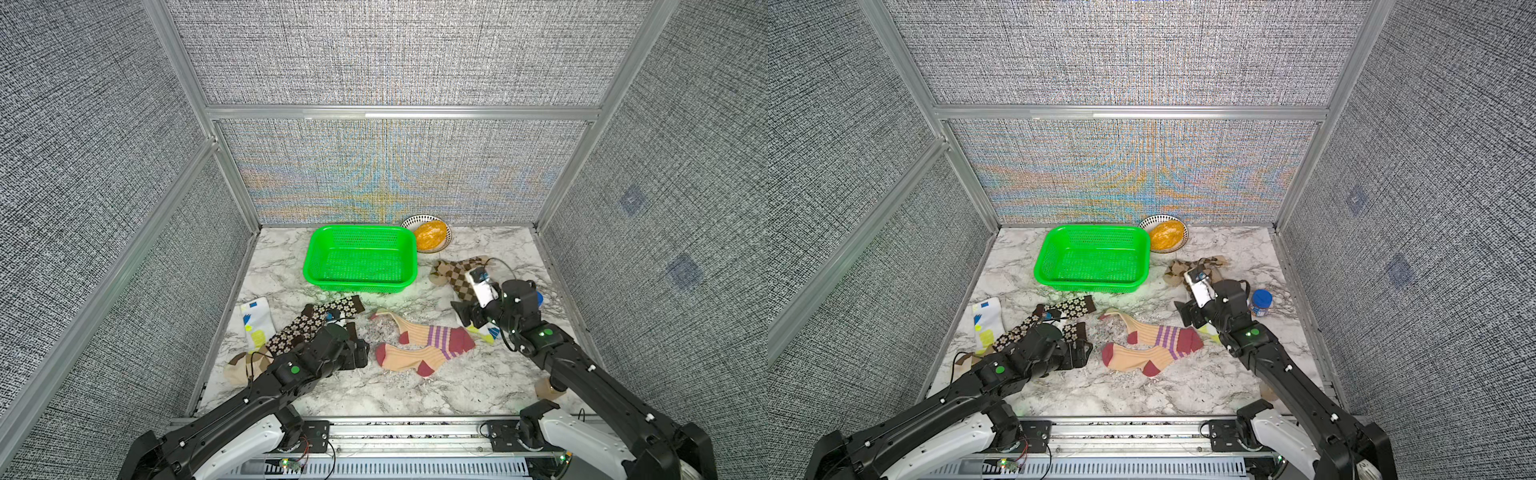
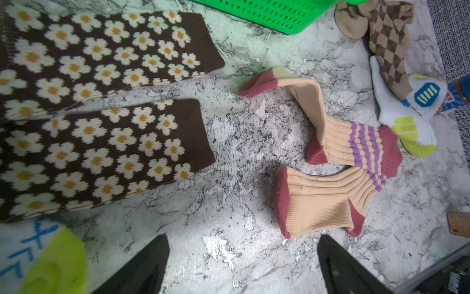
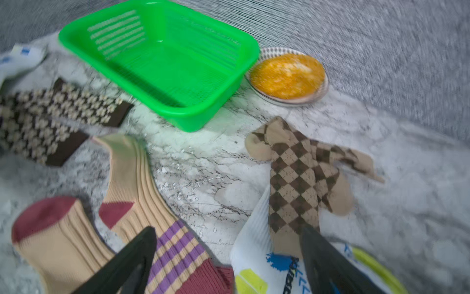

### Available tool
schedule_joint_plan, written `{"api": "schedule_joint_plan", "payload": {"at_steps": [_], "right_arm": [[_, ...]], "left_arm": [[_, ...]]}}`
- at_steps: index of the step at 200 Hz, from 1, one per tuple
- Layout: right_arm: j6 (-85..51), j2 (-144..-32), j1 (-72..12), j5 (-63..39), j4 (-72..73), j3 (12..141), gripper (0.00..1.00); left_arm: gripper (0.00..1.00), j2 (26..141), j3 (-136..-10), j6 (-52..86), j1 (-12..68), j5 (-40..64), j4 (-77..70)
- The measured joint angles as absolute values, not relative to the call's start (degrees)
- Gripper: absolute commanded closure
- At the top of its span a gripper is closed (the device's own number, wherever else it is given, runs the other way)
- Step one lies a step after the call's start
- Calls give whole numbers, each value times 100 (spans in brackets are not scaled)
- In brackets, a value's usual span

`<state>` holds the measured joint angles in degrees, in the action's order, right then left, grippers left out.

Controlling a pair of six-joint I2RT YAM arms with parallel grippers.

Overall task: Place the socks together as a pair
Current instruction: Adjust the sock at the center of the board, then flatten out the sock.

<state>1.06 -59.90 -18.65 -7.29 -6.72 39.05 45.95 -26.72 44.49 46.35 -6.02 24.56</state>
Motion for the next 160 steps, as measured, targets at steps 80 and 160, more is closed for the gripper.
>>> {"api": "schedule_joint_plan", "payload": {"at_steps": [80,160], "right_arm": [[-1876,-7435,-1044,-1697,-1365,3562,30],[-2174,-7448,-1103,-2032,-1092,3389,39]], "left_arm": [[6,4477,-2762,4224,4635,-600,2526],[6,4348,-2762,4224,4635,-611,2676]]}}
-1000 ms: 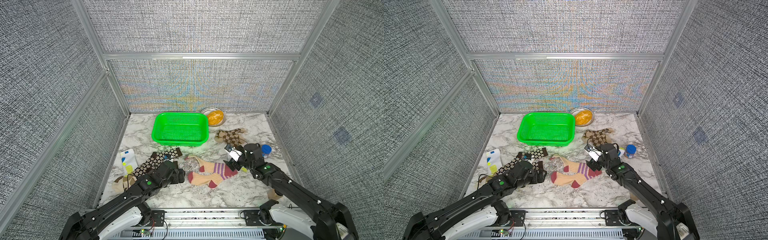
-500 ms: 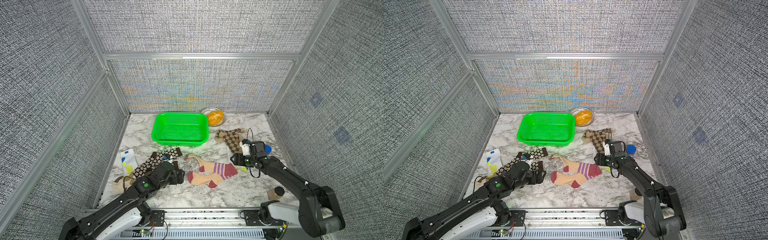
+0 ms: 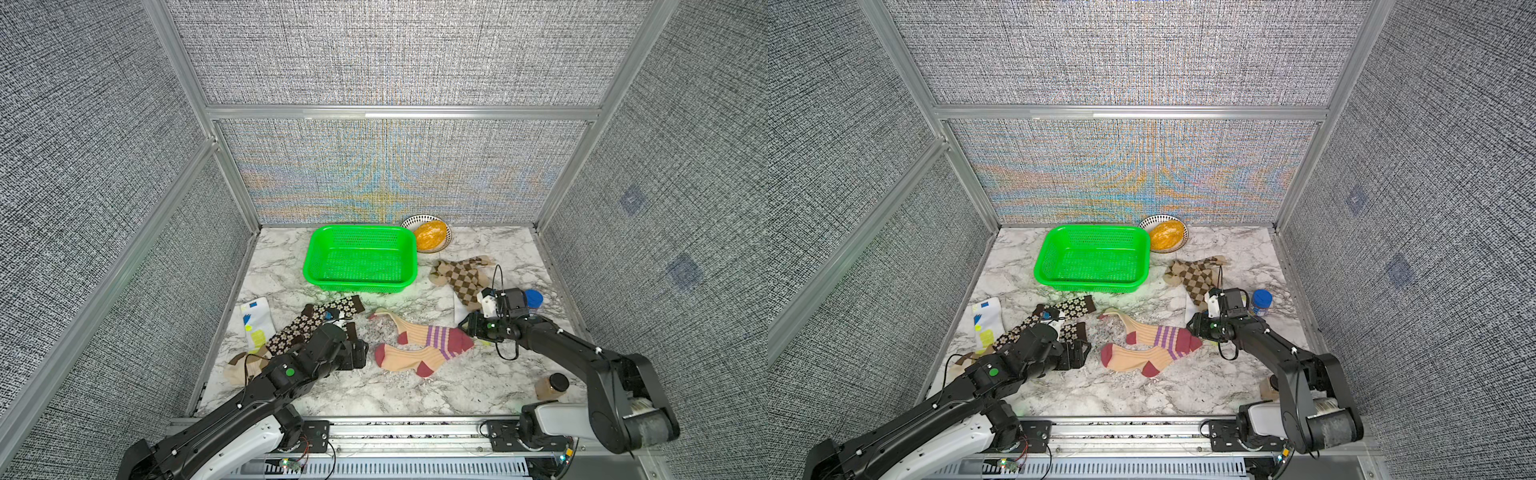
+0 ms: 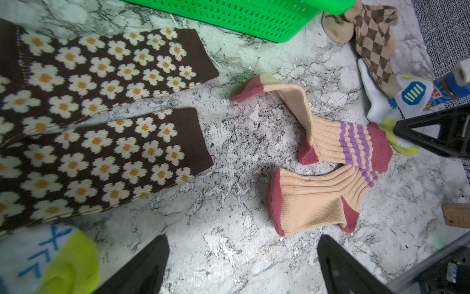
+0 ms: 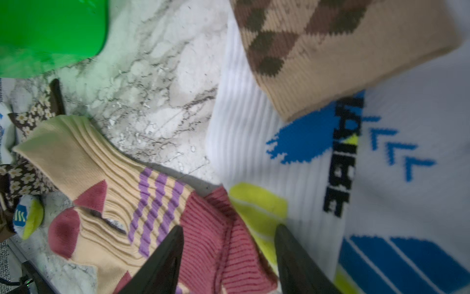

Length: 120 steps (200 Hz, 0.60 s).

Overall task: Place the socks together as a pair
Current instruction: Flatten out the sock.

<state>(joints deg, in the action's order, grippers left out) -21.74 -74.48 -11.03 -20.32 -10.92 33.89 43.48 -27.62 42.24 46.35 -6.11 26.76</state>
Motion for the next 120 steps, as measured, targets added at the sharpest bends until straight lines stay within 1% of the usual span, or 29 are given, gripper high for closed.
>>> {"api": "schedule_joint_plan", "payload": {"at_steps": [26,49,86,120], "right_arm": [[-2237,-6971,-1208,-1868,-1288,3675,38],[-2316,-6792,-1505,-1837,-1417,3763,38],[-2543,-7013,-1653,-1747,-1428,3354,42],[-2705,-7391,-1704,-1739,-1127,3096,47]], "left_arm": [[6,4331,-2779,4224,4635,-631,2759],[6,4324,-2794,4224,4635,-650,2779],[6,4285,-2794,4222,4635,-696,2818],[6,4213,-2794,4217,4635,-714,2842]]}}
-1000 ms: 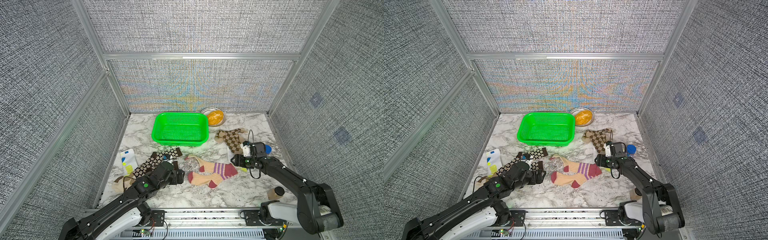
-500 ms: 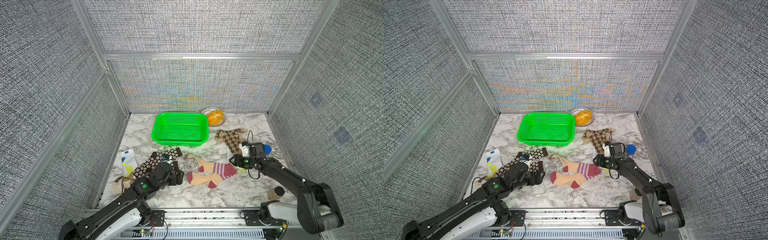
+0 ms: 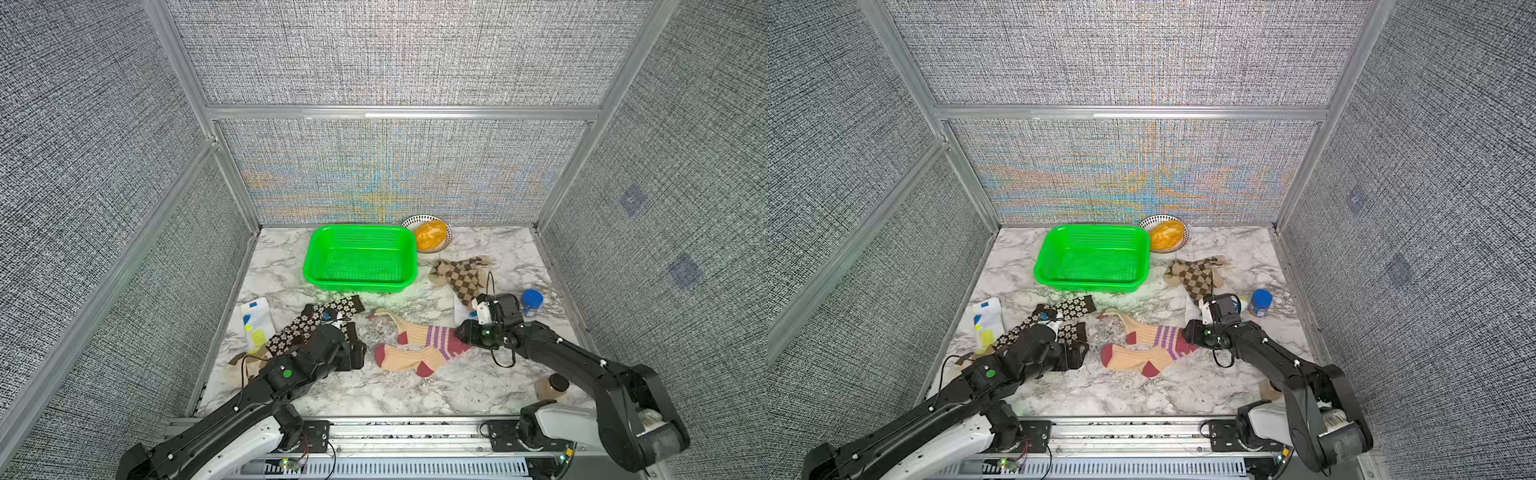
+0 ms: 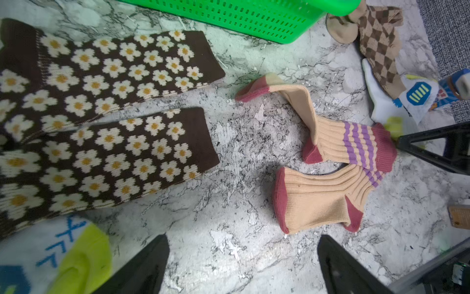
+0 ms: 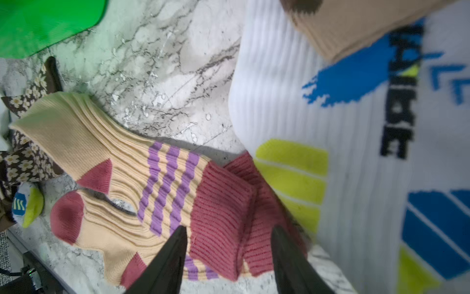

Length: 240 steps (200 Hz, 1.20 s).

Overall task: Place the socks together as a pair
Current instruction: Flatten out the sock.

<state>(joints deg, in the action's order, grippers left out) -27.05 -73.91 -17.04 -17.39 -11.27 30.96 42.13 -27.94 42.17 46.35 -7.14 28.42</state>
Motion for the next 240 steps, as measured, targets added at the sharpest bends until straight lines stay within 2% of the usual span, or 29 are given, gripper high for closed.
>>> {"api": "schedule_joint_plan", "payload": {"at_steps": [57,72,84,101,120,147,240], "right_arm": [[-2829,-7662,-1826,-1739,-725,3055,55],[-2829,-7664,-1839,-1737,-687,3039,59],[-2829,-7701,-1844,-1737,-663,3022,66],[-2851,-7776,-1861,-1732,-587,2989,68],[-2849,-7832,-1881,-1734,-493,2980,79],[-2849,-7850,-1925,-1693,-558,3059,100],[-2364,-6820,-2676,-1693,-1614,4434,100]], "left_arm": [[6,4012,-2794,4219,4635,-755,2954],[6,3962,-2781,4224,4635,-757,3011],[6,3933,-2755,4226,4635,-760,3015],[6,3905,-2722,4228,4635,-760,3041],[6,3881,-2707,4233,4635,-762,3085],[6,3833,-2689,4246,4635,-779,3138],[4,3474,-2556,4401,4635,-974,3173]]}}
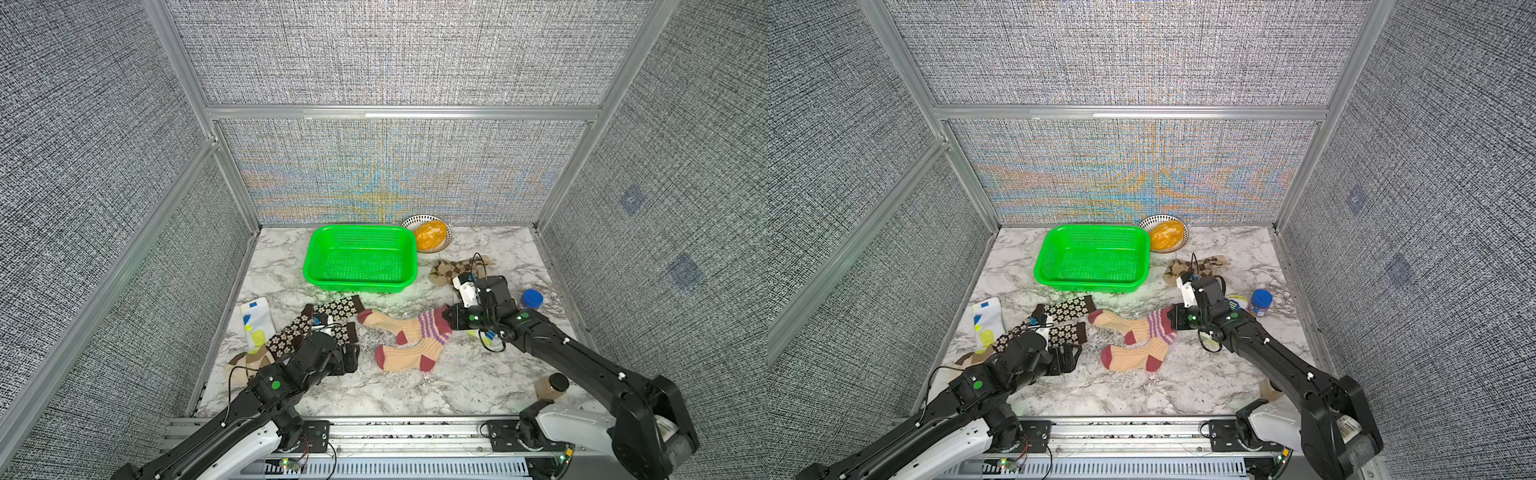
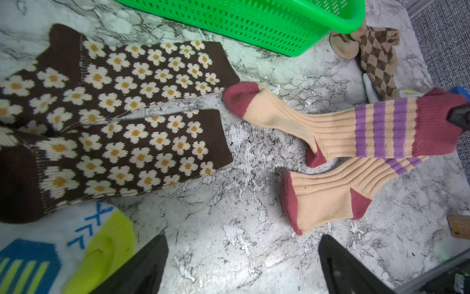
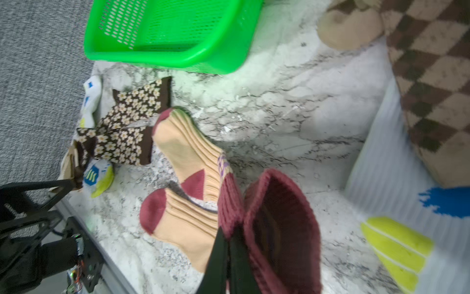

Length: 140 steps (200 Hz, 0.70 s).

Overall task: Place the socks together as a pair
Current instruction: Flatten out the sock.

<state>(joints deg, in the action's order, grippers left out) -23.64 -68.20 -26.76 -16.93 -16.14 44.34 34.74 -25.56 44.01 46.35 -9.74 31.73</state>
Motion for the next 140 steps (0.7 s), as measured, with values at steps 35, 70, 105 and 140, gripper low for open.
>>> {"api": "schedule_joint_plan", "payload": {"at_steps": [35,70,105,140], "right_arm": [[-2139,-7000,-2502,-1444,-2010,4392,100],[-1979,-7518,-2012,-1398,-1964,4036,100],[-1964,-7948,-1686,-1468,-1704,3809,77],[-1962,-7985,-1643,-1540,-1529,3747,62]], "left_arm": [[3,4058,-2582,4464,4635,-884,2786],[3,5205,-2912,4460,4637,-731,2182],[3,6445,-3457,4525,4635,-805,1887],[7,7496,-3883,4558,4633,-941,1557]]}}
